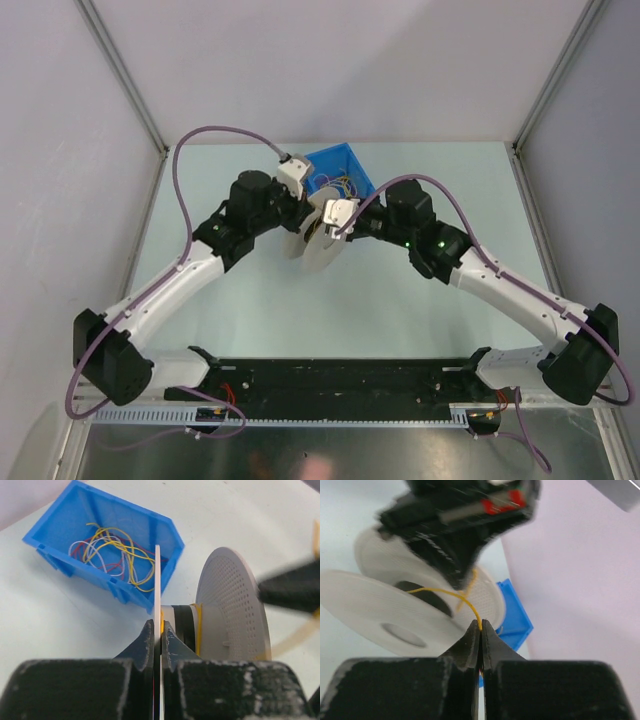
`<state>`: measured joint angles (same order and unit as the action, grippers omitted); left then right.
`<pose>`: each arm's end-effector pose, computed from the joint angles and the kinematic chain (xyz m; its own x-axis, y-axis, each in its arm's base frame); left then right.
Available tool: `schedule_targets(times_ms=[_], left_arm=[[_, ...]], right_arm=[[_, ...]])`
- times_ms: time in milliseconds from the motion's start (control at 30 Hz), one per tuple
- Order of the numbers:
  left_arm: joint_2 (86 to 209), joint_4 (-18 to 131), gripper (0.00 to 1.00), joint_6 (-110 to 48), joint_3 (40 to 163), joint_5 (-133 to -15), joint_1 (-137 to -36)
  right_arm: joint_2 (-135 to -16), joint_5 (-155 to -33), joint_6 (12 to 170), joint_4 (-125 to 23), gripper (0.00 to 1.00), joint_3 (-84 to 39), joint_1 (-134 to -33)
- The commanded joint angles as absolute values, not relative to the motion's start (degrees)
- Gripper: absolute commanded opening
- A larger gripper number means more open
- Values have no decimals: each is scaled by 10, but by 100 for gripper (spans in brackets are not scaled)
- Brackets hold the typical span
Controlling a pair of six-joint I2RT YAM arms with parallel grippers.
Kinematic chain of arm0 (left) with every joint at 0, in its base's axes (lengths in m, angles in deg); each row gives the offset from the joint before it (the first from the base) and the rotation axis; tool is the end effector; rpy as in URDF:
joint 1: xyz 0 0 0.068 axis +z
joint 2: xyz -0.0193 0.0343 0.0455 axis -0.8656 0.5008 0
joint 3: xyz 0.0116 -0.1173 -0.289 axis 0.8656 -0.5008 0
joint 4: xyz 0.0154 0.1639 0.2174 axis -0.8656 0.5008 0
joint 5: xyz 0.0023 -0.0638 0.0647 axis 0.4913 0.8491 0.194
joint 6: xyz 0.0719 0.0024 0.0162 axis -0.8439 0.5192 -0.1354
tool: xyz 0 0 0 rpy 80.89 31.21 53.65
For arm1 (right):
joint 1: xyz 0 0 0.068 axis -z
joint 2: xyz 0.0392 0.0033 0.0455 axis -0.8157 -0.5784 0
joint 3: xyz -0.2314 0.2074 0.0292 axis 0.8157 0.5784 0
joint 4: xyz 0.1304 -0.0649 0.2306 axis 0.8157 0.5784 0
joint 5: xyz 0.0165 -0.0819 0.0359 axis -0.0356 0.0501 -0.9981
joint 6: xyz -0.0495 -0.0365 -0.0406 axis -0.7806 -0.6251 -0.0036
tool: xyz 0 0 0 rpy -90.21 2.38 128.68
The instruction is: Wrap the cables
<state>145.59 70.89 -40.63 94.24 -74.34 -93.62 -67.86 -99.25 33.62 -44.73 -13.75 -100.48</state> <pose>0.2657 -0.1871 0.3765 -0.3238 0.1701 -0.9307 0.6419 0.7622 -0.0840 0.2173 0.2429 0.4065 0.5552 -0.5089 -0.6578 -0.6598 0.2120 -0.7210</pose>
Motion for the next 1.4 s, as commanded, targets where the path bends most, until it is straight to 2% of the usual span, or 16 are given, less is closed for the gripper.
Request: schedule_targets(times_ms=[0, 267, 500, 667, 867, 1100, 1367], left_arm=[[1392, 660, 0, -537, 915, -640, -948], [1326, 641, 0, -682, 850, -535, -946], [1301, 586, 0, -575, 852, -405, -876], [1313, 502, 0, -433, 861, -312, -813], [1367, 325, 0, -154, 882, -209, -751], [1436, 181, 0, 120, 903, -208, -697], [1495, 118, 0, 288, 916, -243, -678]], right_arm=[[-659, -977, 316, -467, 0, -170, -982], [-632, -1028, 301, -401, 0, -170, -950], [-629, -1162, 385, -327, 0, -170, -824], [-627, -1238, 425, -298, 0, -170, -764], [-629, -1305, 483, -296, 0, -170, -751], [-628, -1363, 626, -355, 0, -170, -751], [-655, -1387, 741, -413, 0, -170, -768]])
